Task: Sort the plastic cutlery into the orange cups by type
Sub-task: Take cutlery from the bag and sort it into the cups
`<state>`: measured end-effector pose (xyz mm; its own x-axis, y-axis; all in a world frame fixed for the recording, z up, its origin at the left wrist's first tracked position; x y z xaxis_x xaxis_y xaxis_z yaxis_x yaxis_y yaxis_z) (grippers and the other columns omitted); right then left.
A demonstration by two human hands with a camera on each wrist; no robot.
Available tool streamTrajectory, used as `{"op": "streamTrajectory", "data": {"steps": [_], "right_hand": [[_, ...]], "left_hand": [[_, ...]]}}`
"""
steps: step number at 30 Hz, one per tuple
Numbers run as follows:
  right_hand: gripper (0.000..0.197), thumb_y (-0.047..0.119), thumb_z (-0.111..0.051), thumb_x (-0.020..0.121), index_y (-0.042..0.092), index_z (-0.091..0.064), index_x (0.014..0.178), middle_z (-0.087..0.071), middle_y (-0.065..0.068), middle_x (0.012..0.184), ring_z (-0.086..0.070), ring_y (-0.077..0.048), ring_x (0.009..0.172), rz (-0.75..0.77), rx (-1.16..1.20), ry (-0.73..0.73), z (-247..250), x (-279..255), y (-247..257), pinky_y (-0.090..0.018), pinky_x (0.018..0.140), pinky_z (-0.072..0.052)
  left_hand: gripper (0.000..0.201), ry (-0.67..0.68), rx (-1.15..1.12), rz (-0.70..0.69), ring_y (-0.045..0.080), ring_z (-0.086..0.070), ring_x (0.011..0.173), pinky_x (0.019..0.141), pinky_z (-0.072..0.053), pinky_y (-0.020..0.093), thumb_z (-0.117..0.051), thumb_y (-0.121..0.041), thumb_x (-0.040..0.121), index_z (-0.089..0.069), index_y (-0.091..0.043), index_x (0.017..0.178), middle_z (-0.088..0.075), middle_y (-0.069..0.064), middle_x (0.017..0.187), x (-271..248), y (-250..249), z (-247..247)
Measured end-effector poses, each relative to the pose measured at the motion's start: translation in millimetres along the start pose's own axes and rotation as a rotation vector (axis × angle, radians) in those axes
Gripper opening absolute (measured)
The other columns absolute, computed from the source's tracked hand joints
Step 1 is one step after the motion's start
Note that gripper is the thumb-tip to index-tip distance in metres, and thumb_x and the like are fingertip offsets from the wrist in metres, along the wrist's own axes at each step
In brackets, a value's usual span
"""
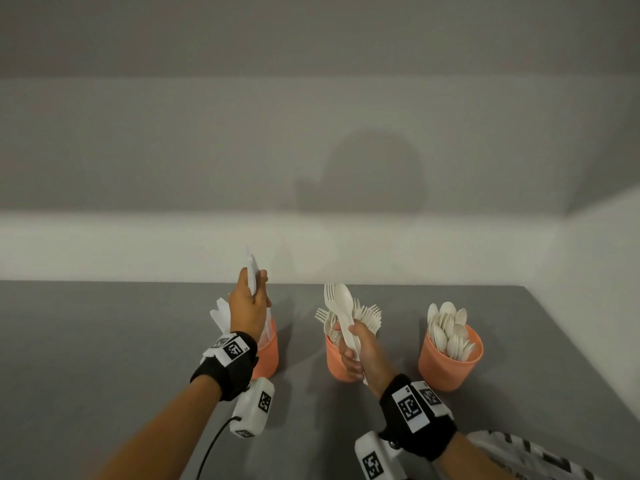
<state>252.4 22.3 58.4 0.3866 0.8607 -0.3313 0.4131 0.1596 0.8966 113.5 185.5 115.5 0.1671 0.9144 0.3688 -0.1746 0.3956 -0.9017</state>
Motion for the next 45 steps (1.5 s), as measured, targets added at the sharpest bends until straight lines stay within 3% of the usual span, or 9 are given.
{"op": "streamTrajectory", "data": {"steps": [7,16,21,24,27,30,33,39,45], "right_hand": [[0.03,0.011,-0.024,0.094,0.012,-0.049,0.078,-0.039,0.005,0.043,-0.024,-0.005,0.028,0.047,-0.097,-0.02,1,0,-4,-0.015,0.034,-0.017],[0.026,0.01,-0.027,0.094,0.012,-0.052,0.086,-0.042,0.0,0.051,-0.029,-0.006,0.029,-0.007,-0.123,-0.072,7,-1,-8,-0.014,0.034,-0.022],[0.028,0.013,-0.027,0.095,0.012,-0.051,0.082,-0.035,0.002,0.043,-0.022,-0.004,0.026,0.009,-0.067,-0.065,5,-5,-6,-0.011,0.03,-0.016],[0.024,0.014,-0.028,0.096,0.012,-0.049,0.083,-0.034,-0.001,0.048,-0.023,-0.003,0.026,0.007,-0.088,-0.072,2,-8,-4,-0.011,0.03,-0.017],[0.019,0.014,-0.031,0.096,0.013,-0.046,0.086,-0.037,-0.003,0.054,-0.026,-0.002,0.027,0.037,-0.129,-0.076,2,-9,-4,-0.011,0.03,-0.019],[0.021,0.015,-0.031,0.098,0.015,-0.047,0.085,-0.041,-0.004,0.057,-0.027,-0.003,0.029,0.1,-0.179,-0.065,-1,-12,0,-0.012,0.031,-0.019],[0.022,0.013,-0.032,0.099,0.012,-0.049,0.085,-0.042,-0.007,0.058,-0.028,-0.002,0.027,0.158,-0.133,-0.071,-1,-15,9,-0.012,0.028,-0.02],[0.028,0.02,-0.034,0.1,0.017,-0.051,0.078,-0.044,-0.004,0.058,-0.025,-0.003,0.029,0.209,-0.161,-0.081,6,-15,13,-0.013,0.032,-0.017],[0.013,0.021,-0.037,0.1,0.017,-0.05,0.102,-0.045,0.007,0.051,-0.035,-0.001,0.032,0.352,-0.272,-0.055,11,-22,17,-0.012,0.033,-0.026]], "left_hand": [[0.007,0.05,0.123,-0.027,0.029,-0.059,0.067,0.066,-0.045,0.033,-0.05,-0.022,0.094,-0.049,-0.016,0.092,-0.058,0.005,0.072,-12,23,-17],[0.053,0.147,0.324,-0.102,0.021,-0.053,0.068,0.068,-0.045,0.03,-0.055,-0.001,0.088,-0.037,-0.014,0.136,-0.049,0.0,0.098,-11,17,-23],[0.033,0.346,0.849,-0.43,0.034,-0.065,0.069,0.06,-0.054,0.036,-0.076,0.013,0.053,-0.067,-0.001,0.082,-0.064,0.013,0.075,-20,15,-44],[0.013,0.326,1.084,-0.485,0.032,-0.065,0.091,0.089,-0.049,0.045,-0.067,-0.008,0.071,-0.068,-0.003,0.083,-0.068,0.011,0.081,-26,12,-45],[0.052,0.335,1.144,-0.435,0.034,-0.06,0.111,0.107,-0.02,0.046,-0.029,-0.034,0.091,-0.062,0.001,0.111,-0.067,0.02,0.107,-28,16,-39],[0.073,0.336,0.972,-0.422,0.038,-0.048,0.126,0.115,-0.013,0.045,-0.007,-0.049,0.096,-0.048,-0.001,0.131,-0.053,0.025,0.13,-31,-3,-38],[0.061,0.386,0.522,-0.303,0.028,-0.043,0.13,0.109,-0.027,0.03,-0.022,-0.047,0.097,-0.034,-0.007,0.142,-0.043,0.014,0.142,-41,-31,-43],[0.038,0.591,-0.065,0.215,0.01,-0.063,0.07,0.057,-0.05,0.015,-0.048,-0.014,0.095,-0.041,-0.011,0.133,-0.061,0.011,0.103,-62,-35,-79],[0.014,0.554,-0.018,0.134,0.016,-0.054,0.06,0.052,-0.044,0.026,-0.045,-0.006,0.093,-0.059,-0.005,0.096,-0.058,0.008,0.071,-68,-42,-94]]}}
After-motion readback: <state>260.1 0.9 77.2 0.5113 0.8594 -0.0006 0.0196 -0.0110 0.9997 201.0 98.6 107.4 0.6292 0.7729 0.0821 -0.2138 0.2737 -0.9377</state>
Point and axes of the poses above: each hand's wrist, its own x-axis towards the middle knuckle, its own z-axis out of the back of the hand, y = z × x, the point moved 8 cm from there along x, towards the middle knuckle
